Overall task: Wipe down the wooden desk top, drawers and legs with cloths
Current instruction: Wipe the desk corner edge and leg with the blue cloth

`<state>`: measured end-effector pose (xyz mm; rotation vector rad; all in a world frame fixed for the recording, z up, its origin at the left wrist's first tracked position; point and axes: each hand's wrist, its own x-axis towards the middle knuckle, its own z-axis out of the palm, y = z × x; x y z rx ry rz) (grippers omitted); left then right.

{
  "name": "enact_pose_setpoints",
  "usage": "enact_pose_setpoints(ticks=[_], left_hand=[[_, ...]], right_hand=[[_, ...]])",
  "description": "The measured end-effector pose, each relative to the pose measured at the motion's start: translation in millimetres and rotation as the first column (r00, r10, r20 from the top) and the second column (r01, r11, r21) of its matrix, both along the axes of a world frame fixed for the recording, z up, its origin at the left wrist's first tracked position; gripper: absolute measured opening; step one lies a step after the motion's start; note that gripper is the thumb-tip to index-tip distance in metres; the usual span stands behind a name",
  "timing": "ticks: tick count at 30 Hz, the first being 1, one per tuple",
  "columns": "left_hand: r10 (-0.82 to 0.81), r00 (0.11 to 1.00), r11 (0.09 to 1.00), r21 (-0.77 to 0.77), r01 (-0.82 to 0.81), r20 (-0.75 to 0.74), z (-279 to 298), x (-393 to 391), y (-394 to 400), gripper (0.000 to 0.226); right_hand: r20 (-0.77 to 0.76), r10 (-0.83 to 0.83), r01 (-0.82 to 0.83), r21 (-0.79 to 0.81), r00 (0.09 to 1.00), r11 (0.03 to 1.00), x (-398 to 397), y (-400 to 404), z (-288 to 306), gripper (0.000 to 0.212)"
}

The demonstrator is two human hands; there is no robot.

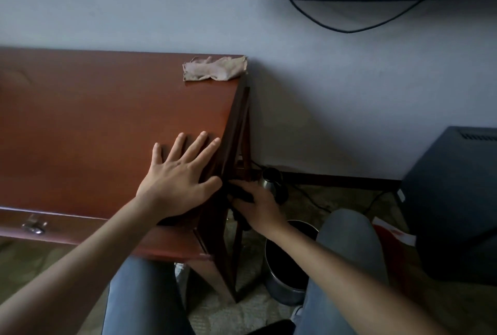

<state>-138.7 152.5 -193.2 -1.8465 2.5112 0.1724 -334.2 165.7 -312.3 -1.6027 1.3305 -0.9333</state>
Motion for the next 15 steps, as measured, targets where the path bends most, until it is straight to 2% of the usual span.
enact_pose_setpoints(ticks=[2, 4, 7, 10, 13, 15], left_hand=[[0.001, 1.0, 1.0, 0.006, -0.001, -0.016, 1.2, -0.7, 0.9, 0.088], [0.012, 0.998, 1.0, -0.009, -0.013, -0.053, 3.8, -1.4, 1.7, 0.085], [0.025, 0.995, 0.997, -0.073, -0.032, -0.097, 13.9, -0.8, -8.6, 0.075], [0.028, 0.994, 0.998, -0.046, -0.033, -0.106, 24.6, -1.0, -43.7, 0.069], [0.072, 0.993, 0.996, 0.064, -0.066, -0.092, 26.8, -13.1, -96.6, 0.072], [0.108, 0.991, 0.992, 0.073, -0.102, -0.081, 22.2, -22.5, -117.2, 0.07]], right_hand=[[0.204, -0.026, 0.016, 0.051, 0.979, 0.999, 3.1, 5.8, 10.3, 0.029], [0.297, 0.01, -0.028, 0.059, 0.955, 0.998, 5.6, 15.3, 15.2, 0.04], [0.303, 0.087, -0.099, 0.024, 0.949, 0.995, 11.1, 30.4, 16.1, 0.064], [0.214, 0.126, -0.113, -0.072, 0.969, 0.991, 14.7, 42.7, 2.9, 0.071], [0.214, 0.086, -0.063, -0.11, 0.973, 0.992, 11.2, 33.5, -9.0, 0.066], [0.247, 0.026, -0.007, -0.077, 0.969, 0.997, 12.5, 19.9, -13.9, 0.057]])
